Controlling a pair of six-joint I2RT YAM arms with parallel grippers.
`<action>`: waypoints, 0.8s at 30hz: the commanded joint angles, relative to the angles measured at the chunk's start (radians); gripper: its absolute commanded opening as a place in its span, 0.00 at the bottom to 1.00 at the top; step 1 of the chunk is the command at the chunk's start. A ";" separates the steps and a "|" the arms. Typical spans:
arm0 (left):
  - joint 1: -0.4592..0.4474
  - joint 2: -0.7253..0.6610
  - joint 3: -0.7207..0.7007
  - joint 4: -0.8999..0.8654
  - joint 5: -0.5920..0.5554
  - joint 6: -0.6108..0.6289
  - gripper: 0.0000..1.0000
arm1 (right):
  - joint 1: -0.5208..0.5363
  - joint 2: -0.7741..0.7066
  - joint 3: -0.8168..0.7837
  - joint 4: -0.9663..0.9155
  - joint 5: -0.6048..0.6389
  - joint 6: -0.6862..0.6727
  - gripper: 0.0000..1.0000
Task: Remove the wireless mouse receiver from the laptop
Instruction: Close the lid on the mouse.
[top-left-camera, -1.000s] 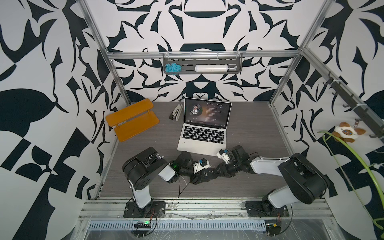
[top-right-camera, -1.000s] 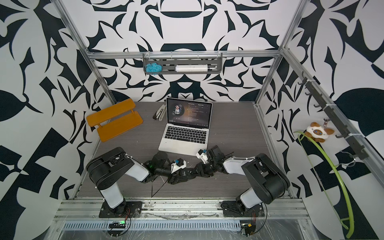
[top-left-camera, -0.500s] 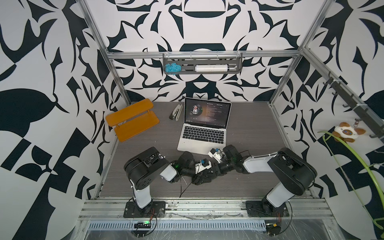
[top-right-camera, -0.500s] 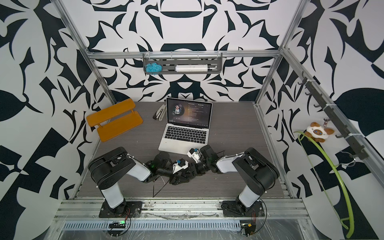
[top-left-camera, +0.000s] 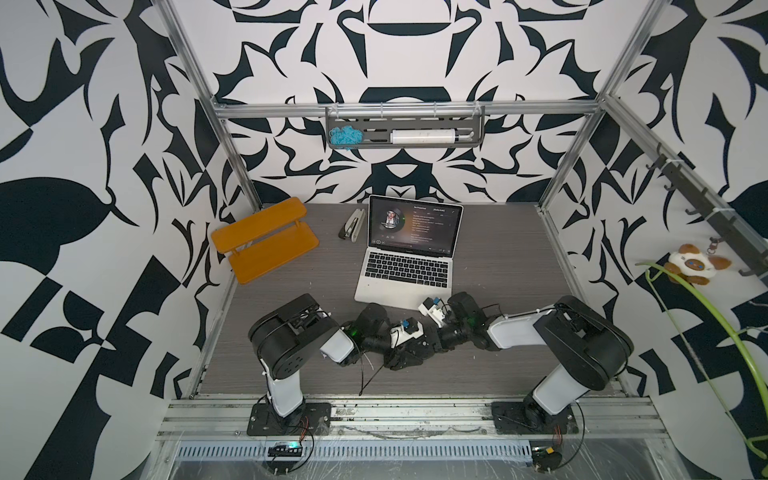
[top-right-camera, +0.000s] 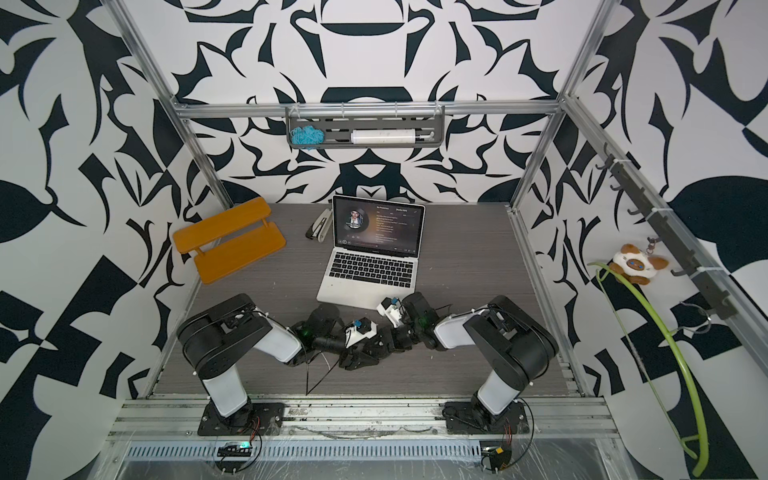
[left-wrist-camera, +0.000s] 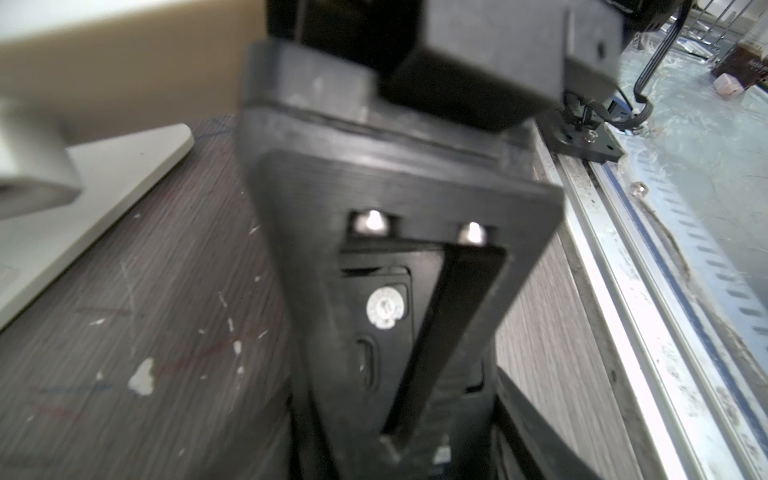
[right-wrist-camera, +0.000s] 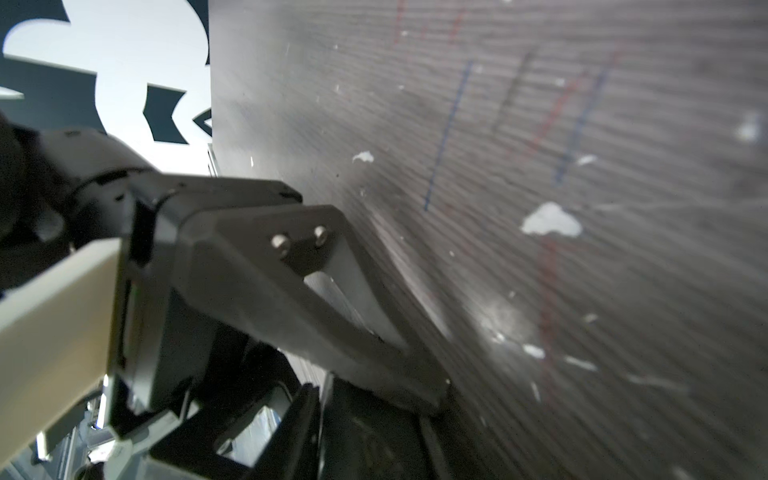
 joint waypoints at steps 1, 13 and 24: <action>-0.012 0.029 -0.009 -0.109 -0.049 -0.051 0.36 | 0.045 0.040 -0.049 -0.133 0.093 -0.033 0.27; 0.119 -0.219 0.045 -0.309 0.063 -0.372 0.61 | -0.044 -0.099 -0.064 -0.033 0.109 0.056 0.17; 0.254 -0.607 0.156 -0.503 0.107 -0.857 0.99 | -0.123 -0.385 -0.049 0.067 0.076 0.104 0.17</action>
